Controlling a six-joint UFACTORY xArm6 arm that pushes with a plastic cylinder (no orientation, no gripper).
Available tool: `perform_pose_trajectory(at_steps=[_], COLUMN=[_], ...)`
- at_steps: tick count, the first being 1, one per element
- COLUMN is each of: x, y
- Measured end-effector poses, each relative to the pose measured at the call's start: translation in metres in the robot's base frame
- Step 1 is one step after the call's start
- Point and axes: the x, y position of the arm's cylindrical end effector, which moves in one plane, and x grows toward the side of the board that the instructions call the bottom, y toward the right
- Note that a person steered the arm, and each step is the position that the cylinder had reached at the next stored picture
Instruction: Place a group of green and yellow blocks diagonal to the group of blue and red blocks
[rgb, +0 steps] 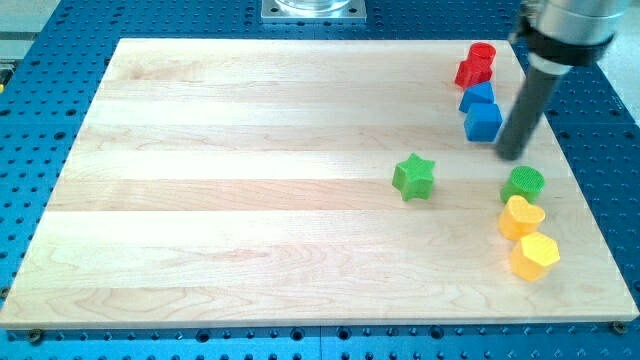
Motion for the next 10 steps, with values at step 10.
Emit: perform_pose_trajectory(at_steps=[10], x=[0.123], y=[-0.092])
